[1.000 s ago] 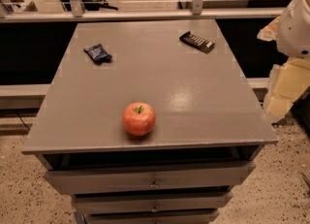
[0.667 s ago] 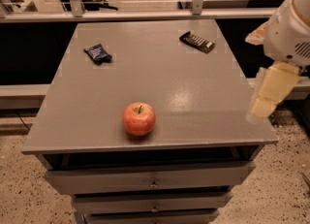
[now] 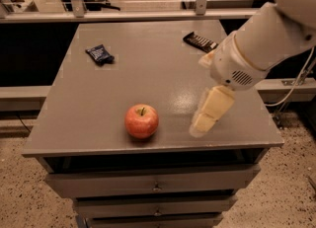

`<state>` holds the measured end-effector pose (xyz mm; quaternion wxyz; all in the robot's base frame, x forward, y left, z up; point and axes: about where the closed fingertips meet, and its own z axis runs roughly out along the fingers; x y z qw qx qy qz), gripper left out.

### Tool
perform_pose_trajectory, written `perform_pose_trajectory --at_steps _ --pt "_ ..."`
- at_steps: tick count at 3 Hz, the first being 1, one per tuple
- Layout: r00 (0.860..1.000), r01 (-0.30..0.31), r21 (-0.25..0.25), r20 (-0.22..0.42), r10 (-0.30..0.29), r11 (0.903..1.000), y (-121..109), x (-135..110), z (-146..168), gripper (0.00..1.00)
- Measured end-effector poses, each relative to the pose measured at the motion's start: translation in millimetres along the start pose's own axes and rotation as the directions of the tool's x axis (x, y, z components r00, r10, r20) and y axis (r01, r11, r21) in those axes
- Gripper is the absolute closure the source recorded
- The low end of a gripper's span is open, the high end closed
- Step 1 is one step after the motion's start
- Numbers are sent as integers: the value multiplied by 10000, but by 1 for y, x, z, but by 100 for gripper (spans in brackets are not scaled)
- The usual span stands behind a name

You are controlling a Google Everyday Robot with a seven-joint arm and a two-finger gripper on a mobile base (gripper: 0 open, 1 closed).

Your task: Move apple near rxbar blueberry

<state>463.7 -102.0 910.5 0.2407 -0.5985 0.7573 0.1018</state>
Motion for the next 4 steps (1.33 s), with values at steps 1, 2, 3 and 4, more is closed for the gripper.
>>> perform_pose_trajectory --at_steps 1,2,3,4 --pt "9952 -184 -457 955 227 9988 8 -26 46 0" --pt "9844 -214 -822 1723 354 9964 17 -51 80 0" --pt "9731 -194 -1083 2262 437 9939 27 -72 96 0" --pt "9665 -333 -1348 2481 663 9903 37 -80 105 16"
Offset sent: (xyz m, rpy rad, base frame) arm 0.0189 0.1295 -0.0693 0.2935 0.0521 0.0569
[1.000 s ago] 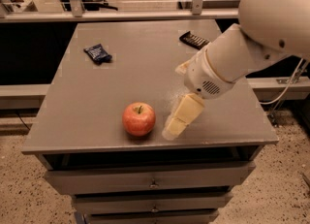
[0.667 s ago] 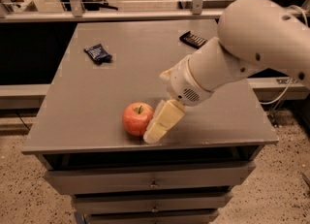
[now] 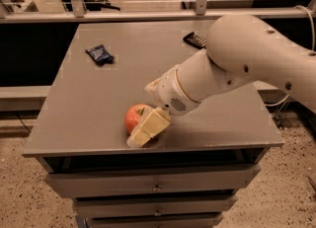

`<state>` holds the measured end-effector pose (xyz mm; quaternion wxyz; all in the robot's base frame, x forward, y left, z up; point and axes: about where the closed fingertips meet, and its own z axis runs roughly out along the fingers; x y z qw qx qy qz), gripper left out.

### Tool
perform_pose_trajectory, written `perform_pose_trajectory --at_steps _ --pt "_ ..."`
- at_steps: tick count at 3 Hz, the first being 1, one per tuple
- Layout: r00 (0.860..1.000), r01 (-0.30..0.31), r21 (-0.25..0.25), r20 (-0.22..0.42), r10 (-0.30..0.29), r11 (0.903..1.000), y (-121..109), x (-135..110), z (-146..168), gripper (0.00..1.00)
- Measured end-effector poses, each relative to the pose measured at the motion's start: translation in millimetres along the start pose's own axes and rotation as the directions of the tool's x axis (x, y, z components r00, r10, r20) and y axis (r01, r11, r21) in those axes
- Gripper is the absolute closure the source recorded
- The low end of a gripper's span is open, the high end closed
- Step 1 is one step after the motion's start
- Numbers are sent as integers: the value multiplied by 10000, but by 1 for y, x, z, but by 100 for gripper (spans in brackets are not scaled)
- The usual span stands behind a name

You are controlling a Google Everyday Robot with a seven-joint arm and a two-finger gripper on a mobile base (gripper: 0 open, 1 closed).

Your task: Move apple near rxbar blueberry

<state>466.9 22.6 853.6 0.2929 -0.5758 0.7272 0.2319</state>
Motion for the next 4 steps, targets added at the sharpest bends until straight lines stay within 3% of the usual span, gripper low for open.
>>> perform_pose_trajectory --at_steps 2,3,4 --pt "9995 -275 -108 141 276 9996 10 0 10 62" --pt "9997 -158 268 184 153 9995 -1 -6 -7 86" --pt "9994 26 1428 351 -77 9897 -34 -18 -65 100"
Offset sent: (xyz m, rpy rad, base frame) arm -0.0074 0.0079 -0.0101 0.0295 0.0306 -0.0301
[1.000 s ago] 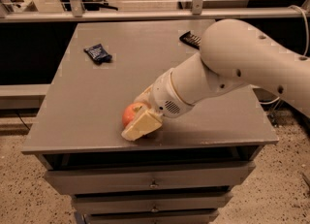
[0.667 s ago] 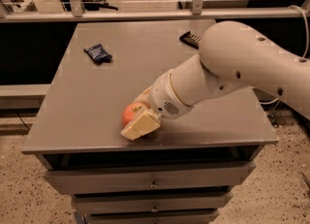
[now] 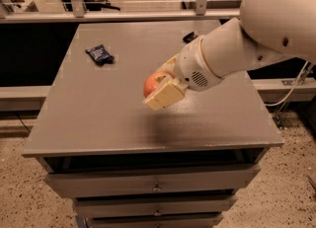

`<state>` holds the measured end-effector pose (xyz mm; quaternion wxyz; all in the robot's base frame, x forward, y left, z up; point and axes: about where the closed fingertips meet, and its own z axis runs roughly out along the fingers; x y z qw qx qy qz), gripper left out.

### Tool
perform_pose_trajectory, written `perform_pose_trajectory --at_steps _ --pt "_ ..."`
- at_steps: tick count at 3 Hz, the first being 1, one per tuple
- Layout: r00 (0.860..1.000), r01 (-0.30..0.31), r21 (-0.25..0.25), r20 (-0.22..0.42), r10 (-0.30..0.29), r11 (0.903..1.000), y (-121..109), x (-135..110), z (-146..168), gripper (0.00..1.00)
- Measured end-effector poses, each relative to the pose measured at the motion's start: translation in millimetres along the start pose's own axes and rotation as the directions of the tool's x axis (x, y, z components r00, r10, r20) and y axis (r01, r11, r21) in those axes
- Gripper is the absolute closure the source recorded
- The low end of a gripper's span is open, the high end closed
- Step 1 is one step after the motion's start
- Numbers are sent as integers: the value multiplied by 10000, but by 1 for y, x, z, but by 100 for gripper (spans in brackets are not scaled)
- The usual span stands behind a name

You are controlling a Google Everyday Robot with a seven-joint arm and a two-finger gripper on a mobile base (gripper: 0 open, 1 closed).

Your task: Move apple near rxbar blueberry

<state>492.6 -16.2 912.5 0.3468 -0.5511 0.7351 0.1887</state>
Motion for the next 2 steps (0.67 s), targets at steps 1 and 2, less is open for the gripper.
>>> perform_pose_trajectory --at_steps 1,2 --pt "10000 55 -15 34 -55 10000 -1 -2 2 100" --pt "9995 255 -69 176 -253 9997 -4 -10 9 100"
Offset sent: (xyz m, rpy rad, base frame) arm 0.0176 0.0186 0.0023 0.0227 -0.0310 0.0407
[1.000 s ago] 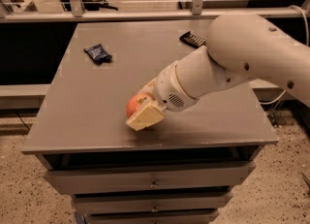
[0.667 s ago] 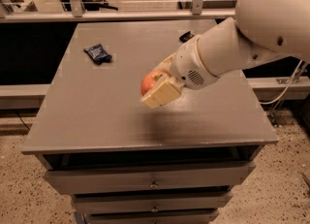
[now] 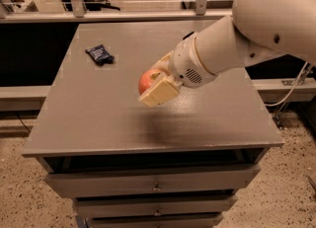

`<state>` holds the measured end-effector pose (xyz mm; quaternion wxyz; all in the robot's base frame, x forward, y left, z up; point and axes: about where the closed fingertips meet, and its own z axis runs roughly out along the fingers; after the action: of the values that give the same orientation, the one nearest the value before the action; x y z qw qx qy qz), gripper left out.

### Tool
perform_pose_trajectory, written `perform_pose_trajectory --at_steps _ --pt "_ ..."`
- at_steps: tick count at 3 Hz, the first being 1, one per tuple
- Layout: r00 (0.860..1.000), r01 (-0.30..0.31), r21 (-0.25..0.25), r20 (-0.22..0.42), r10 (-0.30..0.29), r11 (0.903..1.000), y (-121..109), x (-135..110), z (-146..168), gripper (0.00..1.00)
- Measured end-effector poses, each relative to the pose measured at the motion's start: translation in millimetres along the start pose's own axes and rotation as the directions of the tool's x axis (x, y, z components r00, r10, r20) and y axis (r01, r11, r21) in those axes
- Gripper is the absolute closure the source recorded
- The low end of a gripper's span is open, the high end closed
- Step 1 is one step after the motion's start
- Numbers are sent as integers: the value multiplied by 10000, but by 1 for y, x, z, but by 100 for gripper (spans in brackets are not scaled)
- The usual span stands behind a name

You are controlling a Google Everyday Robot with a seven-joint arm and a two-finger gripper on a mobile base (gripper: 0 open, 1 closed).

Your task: Move apple near rxbar blueberry

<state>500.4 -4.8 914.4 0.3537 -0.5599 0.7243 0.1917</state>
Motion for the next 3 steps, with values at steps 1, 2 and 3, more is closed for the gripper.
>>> perform_pose_trajectory --at_steps 1,2,3 --pt "9988 371 -9 326 -370 9993 -34 -19 26 100" --pt "9925 983 -194 745 -966 9950 -75 -56 62 100" --pt "9858 1318 -262 1085 -1282 9909 -116 -87 105 100"
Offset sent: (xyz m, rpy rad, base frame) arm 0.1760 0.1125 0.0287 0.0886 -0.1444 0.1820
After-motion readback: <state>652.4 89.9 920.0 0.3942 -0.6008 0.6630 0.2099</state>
